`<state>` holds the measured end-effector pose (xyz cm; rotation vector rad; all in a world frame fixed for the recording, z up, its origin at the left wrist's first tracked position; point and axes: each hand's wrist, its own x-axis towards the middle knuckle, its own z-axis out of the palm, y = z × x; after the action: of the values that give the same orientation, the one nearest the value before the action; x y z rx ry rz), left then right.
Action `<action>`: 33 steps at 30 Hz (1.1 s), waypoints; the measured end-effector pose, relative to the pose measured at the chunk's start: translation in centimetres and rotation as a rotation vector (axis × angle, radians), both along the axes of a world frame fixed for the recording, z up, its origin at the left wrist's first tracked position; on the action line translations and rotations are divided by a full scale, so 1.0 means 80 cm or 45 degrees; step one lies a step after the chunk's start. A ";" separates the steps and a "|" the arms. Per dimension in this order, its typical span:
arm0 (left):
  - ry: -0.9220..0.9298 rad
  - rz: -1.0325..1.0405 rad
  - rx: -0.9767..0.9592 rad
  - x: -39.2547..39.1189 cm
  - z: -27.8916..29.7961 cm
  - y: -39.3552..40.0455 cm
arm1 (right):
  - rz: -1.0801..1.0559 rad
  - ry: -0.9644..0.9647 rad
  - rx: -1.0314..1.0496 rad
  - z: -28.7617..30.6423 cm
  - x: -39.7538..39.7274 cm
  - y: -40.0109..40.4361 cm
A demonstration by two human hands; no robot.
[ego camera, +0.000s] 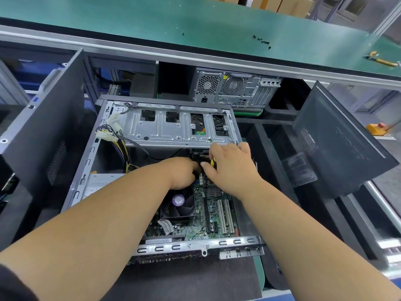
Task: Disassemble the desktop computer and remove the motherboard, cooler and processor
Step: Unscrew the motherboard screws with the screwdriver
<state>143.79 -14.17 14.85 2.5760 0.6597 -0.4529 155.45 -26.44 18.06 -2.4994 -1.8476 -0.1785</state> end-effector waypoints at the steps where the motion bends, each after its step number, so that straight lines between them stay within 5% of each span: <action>1: -0.003 -0.002 -0.002 0.000 0.000 0.000 | -0.008 -0.015 -0.002 0.000 0.000 0.000; 10: -0.032 0.017 0.000 0.000 -0.003 -0.001 | 0.014 0.160 0.075 0.002 0.002 -0.004; 16: -0.040 0.009 -0.011 0.000 -0.001 -0.002 | -0.045 -0.016 0.002 0.002 -0.002 -0.001; 22: -0.021 0.012 0.016 0.000 -0.003 -0.003 | 0.029 0.198 0.113 0.002 0.002 -0.006; 28: -0.024 0.022 0.005 -0.002 0.000 -0.002 | -0.043 0.028 0.040 -0.002 0.001 -0.002; 33: -0.013 0.044 0.017 -0.002 0.001 -0.001 | -0.015 0.157 0.106 -0.001 0.004 -0.004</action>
<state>143.60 -14.28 14.94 2.5737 0.7048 -0.4252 155.74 -26.75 18.00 -2.4080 -1.7427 -0.0970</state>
